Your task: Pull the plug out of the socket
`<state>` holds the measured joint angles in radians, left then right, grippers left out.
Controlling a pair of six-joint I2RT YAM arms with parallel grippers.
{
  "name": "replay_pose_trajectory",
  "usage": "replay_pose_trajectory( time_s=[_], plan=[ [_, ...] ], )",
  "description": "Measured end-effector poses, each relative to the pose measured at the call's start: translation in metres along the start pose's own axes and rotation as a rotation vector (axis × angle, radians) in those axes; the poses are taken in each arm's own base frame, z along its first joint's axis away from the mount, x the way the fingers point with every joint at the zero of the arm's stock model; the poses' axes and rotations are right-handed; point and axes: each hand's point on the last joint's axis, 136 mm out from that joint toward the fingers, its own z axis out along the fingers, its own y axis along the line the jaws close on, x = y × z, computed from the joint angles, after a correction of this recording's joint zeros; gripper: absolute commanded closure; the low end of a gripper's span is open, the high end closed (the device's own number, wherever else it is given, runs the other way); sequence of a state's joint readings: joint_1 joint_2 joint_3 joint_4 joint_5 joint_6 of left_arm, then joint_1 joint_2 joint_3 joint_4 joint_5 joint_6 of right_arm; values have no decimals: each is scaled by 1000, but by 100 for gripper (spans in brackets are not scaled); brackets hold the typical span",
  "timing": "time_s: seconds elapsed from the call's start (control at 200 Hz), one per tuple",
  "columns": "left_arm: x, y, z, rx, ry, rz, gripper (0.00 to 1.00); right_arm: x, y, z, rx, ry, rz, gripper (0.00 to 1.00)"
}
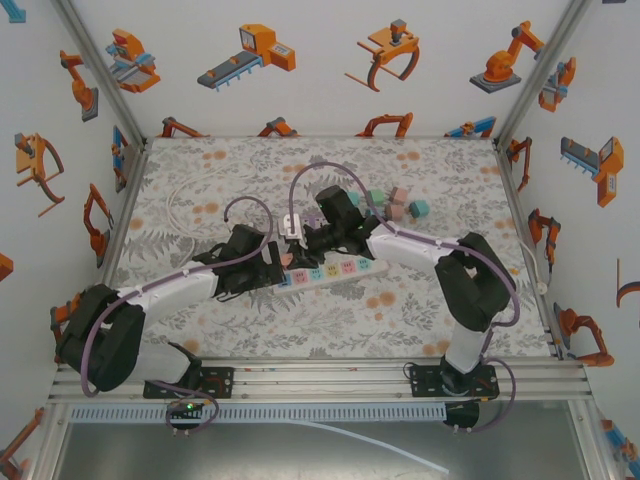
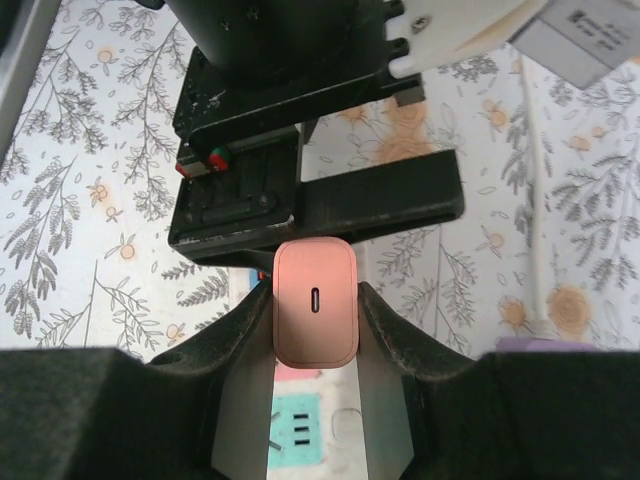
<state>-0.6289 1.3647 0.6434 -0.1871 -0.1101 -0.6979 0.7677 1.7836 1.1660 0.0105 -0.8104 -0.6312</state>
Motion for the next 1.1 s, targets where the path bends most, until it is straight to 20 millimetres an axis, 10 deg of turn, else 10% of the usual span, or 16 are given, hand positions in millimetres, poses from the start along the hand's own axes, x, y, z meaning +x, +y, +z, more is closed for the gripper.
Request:
replay_pose_trajectory(
  time_s=[0.586,0.886,1.102],
  plan=[
    [0,11,-18,-43,-18,42,6,-35,-25,-46,225,-131,123,76],
    [-26,-23,-74,176,-166,91,1,-39,-90,-139,601,-267,470,79],
    [-37,-63,-127,428,-276,178,3,2,-127,-228,884,-411,815,81]
  ],
)
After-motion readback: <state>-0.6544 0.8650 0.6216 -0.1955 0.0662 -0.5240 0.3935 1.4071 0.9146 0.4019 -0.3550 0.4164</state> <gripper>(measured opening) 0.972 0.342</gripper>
